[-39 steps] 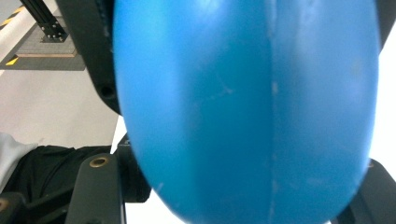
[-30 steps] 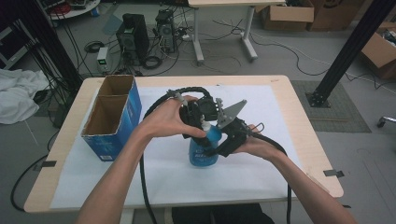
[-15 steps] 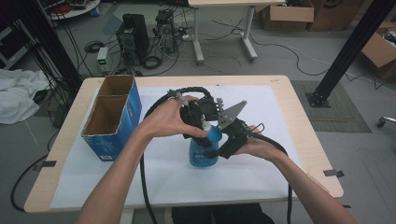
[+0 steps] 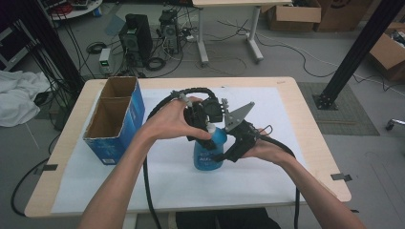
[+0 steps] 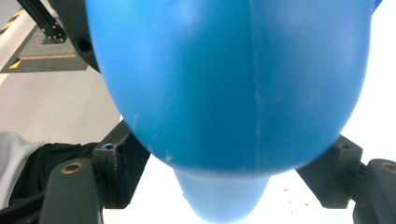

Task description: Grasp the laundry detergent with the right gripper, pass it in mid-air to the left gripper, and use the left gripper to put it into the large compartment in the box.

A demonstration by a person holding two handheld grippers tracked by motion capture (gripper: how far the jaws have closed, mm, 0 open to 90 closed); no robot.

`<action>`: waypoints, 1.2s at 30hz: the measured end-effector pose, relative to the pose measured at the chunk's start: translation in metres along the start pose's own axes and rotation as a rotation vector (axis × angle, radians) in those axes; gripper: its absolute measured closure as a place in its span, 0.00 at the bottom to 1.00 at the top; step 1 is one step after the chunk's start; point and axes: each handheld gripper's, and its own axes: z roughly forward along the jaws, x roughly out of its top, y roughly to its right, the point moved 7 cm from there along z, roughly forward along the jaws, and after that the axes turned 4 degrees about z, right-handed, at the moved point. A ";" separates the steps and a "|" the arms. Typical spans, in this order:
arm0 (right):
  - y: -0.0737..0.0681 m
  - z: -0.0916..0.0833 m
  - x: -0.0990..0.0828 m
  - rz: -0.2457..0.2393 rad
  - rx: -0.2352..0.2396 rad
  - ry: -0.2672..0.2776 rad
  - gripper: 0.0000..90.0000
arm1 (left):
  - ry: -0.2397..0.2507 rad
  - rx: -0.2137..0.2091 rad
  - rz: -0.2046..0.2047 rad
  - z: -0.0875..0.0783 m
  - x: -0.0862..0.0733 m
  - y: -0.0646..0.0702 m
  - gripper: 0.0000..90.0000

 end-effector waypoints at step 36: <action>0.044 -0.065 -0.054 0.182 -0.335 -0.159 0.17 | -0.049 0.159 -0.542 -0.122 -0.034 -0.049 0.42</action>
